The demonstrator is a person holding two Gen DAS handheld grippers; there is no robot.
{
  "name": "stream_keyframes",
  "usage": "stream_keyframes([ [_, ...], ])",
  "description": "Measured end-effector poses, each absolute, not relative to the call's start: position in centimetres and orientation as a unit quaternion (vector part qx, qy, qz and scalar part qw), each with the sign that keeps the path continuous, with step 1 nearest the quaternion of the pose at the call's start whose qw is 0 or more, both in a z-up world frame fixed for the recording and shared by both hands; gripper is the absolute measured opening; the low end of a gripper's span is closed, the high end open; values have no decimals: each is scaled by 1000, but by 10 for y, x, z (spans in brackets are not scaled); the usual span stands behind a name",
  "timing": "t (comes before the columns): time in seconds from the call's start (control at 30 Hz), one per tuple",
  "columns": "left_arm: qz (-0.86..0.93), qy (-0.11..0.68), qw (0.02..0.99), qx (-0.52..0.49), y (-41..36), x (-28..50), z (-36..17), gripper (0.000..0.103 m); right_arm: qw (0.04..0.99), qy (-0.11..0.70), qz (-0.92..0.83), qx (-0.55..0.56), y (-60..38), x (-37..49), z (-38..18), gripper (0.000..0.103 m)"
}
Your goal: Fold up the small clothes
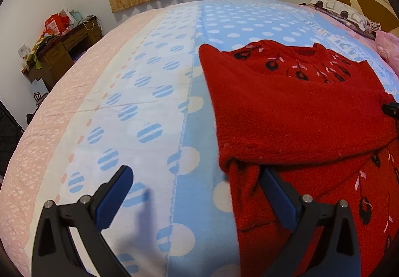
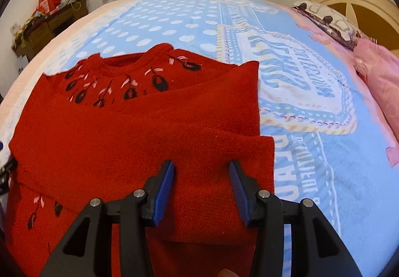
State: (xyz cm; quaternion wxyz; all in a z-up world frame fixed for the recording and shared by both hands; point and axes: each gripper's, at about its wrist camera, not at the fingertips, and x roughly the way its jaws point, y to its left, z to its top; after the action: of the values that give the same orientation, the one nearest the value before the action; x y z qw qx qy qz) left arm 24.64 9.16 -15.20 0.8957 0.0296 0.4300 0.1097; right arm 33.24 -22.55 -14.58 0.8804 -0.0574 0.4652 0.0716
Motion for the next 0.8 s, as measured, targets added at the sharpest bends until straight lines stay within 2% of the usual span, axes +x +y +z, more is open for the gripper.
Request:
stream_keyframes([
  [0.5,103,429,897,21,92,233,-145,103,890,446,69,-73,-223,310,-133,52],
  [0.6,96,426,900,15,92,228,-142,103,891,439,79,-84,-217,300,-128,62],
  [0.8,95,421,902,13,91,224,-140,103,891,438,70,-94,-214,294,-131,63],
])
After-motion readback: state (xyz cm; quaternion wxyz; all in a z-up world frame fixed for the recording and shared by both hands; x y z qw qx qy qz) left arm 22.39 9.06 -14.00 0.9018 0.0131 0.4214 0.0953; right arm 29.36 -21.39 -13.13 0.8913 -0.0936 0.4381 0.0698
